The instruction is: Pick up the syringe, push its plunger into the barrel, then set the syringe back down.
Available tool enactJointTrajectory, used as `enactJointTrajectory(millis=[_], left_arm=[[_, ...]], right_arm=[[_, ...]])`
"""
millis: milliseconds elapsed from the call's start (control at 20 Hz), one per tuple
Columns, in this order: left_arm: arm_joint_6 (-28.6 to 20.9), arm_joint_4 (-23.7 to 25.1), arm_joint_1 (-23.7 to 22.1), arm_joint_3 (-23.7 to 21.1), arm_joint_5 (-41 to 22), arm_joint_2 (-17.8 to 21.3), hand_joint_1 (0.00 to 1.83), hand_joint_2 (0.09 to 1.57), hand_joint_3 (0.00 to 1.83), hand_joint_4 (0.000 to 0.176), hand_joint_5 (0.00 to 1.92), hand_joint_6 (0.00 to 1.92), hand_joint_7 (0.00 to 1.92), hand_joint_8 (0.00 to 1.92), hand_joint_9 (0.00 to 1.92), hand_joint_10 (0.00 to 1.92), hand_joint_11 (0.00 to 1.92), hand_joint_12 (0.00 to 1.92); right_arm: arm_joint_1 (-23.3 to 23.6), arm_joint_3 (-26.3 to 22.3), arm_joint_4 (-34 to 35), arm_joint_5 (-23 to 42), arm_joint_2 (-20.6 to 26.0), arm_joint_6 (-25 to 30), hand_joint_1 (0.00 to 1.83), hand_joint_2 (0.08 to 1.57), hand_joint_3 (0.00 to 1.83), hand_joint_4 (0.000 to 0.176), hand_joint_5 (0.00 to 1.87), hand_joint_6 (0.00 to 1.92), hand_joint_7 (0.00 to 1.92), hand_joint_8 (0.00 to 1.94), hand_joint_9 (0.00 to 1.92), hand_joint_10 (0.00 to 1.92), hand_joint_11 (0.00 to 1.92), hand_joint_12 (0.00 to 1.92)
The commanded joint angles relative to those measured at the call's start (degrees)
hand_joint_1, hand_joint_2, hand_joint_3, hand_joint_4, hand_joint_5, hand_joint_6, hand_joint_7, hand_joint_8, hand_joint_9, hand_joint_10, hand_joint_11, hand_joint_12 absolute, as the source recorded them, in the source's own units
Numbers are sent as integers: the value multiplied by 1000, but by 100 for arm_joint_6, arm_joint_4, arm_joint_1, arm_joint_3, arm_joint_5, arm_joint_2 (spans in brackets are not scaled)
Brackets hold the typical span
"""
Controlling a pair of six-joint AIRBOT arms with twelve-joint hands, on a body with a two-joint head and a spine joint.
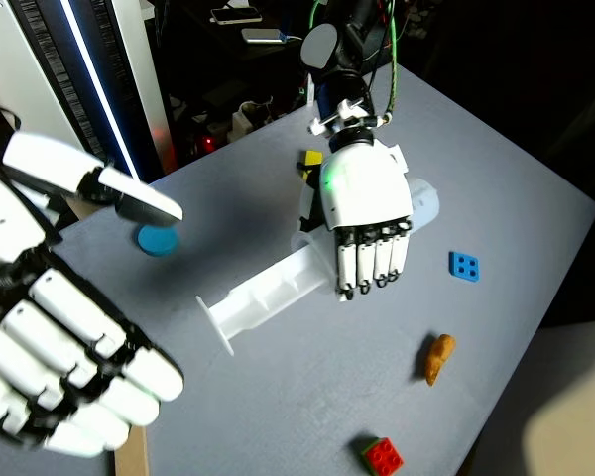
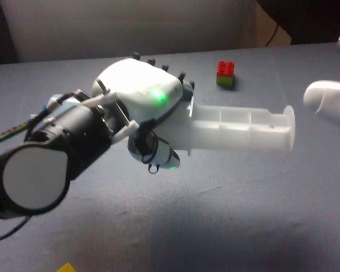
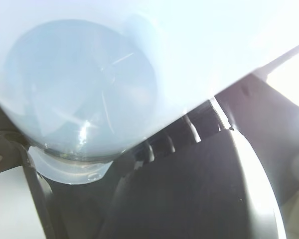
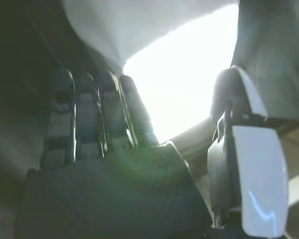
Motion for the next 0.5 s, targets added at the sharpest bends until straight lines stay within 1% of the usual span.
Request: enactJointTrajectory(millis=[0, 50, 100, 150, 200, 250, 300, 350, 450], left_arm=[[6, 316, -138, 41, 479, 52, 1376, 1127, 0, 0, 946, 855, 892, 1167, 918, 1284, 905, 1256], [7, 284, -188, 56, 420, 74, 1377, 1126, 0, 0, 936, 883, 891, 1161, 932, 1262, 913, 1237], [10, 269, -222, 63, 408, 84, 1470, 1116, 3, 0, 950, 817, 859, 1165, 898, 1213, 872, 1442], [34, 269, -258, 63, 399, 100, 1394, 1127, 1, 0, 947, 864, 867, 1184, 911, 1271, 890, 1314], [54, 269, -279, 61, 351, 112, 1476, 1107, 0, 0, 963, 787, 885, 1126, 923, 1174, 883, 1444], [59, 269, -292, 60, 325, 117, 1398, 1118, 2, 0, 959, 836, 900, 1145, 920, 1251, 867, 1336], [61, 269, -301, 60, 325, 116, 1379, 1129, 2, 0, 939, 874, 884, 1172, 909, 1290, 884, 1286], [71, 269, -309, 52, 301, 120, 1374, 1135, 1, 0, 935, 884, 866, 1195, 906, 1300, 889, 1264], [103, 269, -322, 52, 166, 127, 1375, 1132, 0, 0, 932, 869, 875, 1183, 920, 1295, 940, 1211]], right_arm=[[-22, -3, -211, 430, -8, 310, 213, 1101, 0, 0, 121, 1, 161, 1, 138, 3, 0, 484], [-96, 1, -205, 425, -41, 652, 208, 1105, 1, 0, 108, 1, 150, 1, 125, 1, 0, 448], [-117, 2, -205, 426, -61, 873, 222, 1099, 0, 0, 109, 2, 151, 1, 127, 2, 0, 459], [-118, 19, -206, 451, -96, 1163, 210, 1100, 0, 0, 108, 1, 146, 0, 123, 0, 0, 461], [-159, 64, -206, 492, -155, 1480, 205, 1104, 1, 0, 104, 1, 144, 0, 118, 1, 0, 439], [-253, 131, -206, 526, -228, 1890, 219, 1104, 1, 0, 98, 0, 139, 0, 112, 0, 0, 427], [-379, 217, -214, 594, -309, 2255, 216, 1104, 1, 0, 103, 3, 143, 2, 116, 2, 0, 426], [-576, 361, -389, 807, -473, 2682, 206, 1107, 2, 0, 98, 0, 138, 0, 110, 0, 0, 422], [-870, 526, -636, 1276, -719, 3324, 206, 1108, 2, 0, 98, 0, 138, 0, 117, 3, 0, 416]])
